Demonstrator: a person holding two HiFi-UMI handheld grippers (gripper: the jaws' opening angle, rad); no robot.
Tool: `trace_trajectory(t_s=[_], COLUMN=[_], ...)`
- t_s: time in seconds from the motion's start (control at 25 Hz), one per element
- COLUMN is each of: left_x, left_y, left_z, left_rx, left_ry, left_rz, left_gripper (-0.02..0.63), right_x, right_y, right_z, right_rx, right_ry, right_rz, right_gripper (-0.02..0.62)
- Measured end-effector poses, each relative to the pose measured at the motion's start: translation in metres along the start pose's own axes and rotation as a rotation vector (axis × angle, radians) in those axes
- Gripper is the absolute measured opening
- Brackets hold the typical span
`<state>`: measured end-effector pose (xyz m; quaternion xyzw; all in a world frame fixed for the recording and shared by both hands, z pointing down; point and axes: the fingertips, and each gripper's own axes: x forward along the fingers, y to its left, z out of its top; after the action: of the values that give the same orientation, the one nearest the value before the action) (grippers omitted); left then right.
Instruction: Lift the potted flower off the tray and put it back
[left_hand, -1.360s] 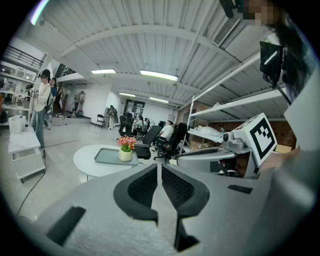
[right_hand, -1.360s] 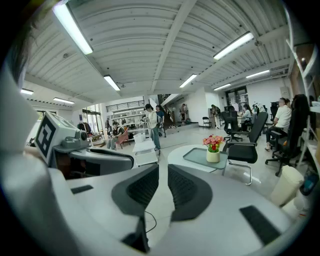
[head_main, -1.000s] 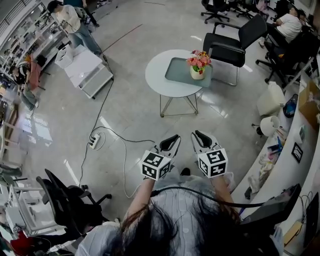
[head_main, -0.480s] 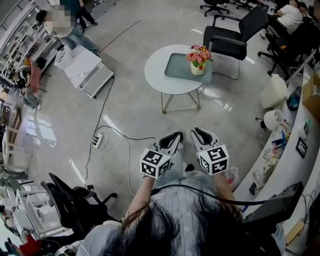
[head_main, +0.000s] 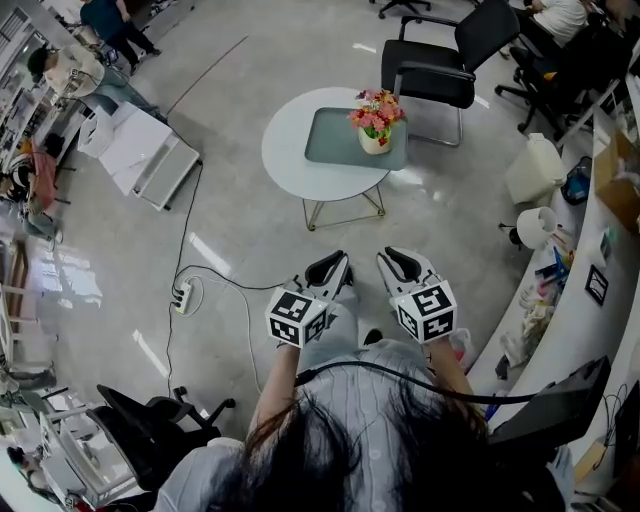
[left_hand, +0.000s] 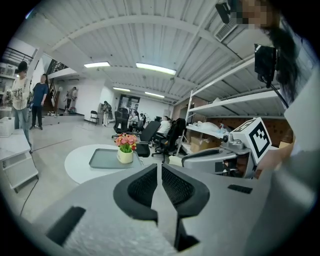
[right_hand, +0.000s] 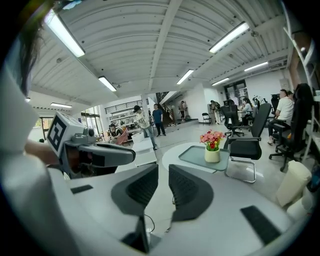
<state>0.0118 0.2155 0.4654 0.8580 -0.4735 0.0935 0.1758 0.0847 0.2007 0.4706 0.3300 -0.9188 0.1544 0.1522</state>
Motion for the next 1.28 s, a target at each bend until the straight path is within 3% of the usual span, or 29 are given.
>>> trace_trajectory(t_s=[0.36,0.76,1.0,1.28], left_x=[0.04,0.088,0.104,0.126], left_y=[0.078,0.154,0.185,0.198], left_z=[0.023,0.043,0.055,0.054], left_rx=[-0.006,-0.012,0.066,0.08], left_ry=[0.041,0.075,0.104,0.136], left_rz=[-0.013,-0.087,-0.168,-0.232], left_gripper=[0.02,0.02,0.02,0.021], right_x=[0.07,0.133,0.156,0.16], right_y=[-0.037,-0.067,-0.088,-0.111], right_z=[0.029,0.058,0.065,0.064], right_rx=[0.032,0.042,0.087,0.141], right_ry=[0.037,0.057,0.062,0.071], right_rz=[-0.032,-0.098,-0.173,-0.243], right_gripper=[0.075,0.075,0.075,0.077])
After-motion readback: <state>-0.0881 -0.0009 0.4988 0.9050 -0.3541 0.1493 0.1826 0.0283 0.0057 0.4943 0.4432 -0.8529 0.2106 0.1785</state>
